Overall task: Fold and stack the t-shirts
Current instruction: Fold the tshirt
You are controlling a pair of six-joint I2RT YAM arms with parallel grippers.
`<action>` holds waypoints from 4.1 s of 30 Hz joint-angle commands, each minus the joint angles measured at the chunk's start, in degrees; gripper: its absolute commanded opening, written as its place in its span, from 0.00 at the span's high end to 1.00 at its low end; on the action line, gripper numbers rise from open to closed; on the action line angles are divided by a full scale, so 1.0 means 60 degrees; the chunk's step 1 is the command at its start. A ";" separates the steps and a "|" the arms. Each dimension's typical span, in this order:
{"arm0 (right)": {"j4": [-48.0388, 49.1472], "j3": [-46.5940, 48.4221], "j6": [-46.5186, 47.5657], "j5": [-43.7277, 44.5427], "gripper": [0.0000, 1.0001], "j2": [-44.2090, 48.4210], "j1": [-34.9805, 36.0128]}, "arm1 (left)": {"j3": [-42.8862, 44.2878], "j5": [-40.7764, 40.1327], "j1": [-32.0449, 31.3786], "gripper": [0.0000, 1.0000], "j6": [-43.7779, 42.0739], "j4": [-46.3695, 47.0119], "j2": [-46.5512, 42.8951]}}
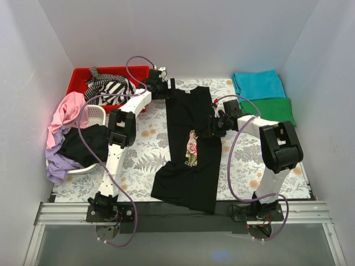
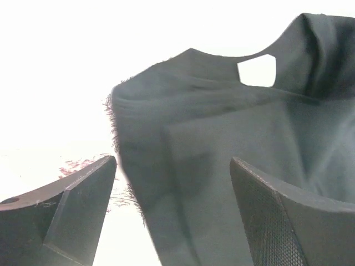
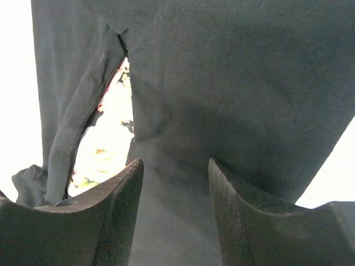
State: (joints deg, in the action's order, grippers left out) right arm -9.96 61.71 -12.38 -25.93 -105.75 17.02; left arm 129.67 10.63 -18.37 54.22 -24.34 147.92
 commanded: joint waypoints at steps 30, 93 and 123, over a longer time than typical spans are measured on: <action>-0.1812 0.6867 0.0042 0.0836 0.39 -0.2881 -0.0375 | -0.0136 0.5683 0.0074 0.18 0.0632 0.0482 -0.0337; -0.0157 -0.1218 -0.0749 -0.3471 0.49 0.1234 0.4399 | -0.6933 0.2593 -0.0337 0.02 -0.0481 0.3002 -0.5670; -0.0450 -0.1745 -0.1833 -0.0424 0.53 0.1541 0.5968 | -0.7006 0.2520 -0.0337 0.02 -0.0496 0.2884 -0.5009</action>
State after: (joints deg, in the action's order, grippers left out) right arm -12.10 51.62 -23.44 -32.67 -99.18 52.56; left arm 87.57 26.09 -20.45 52.07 -7.42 119.48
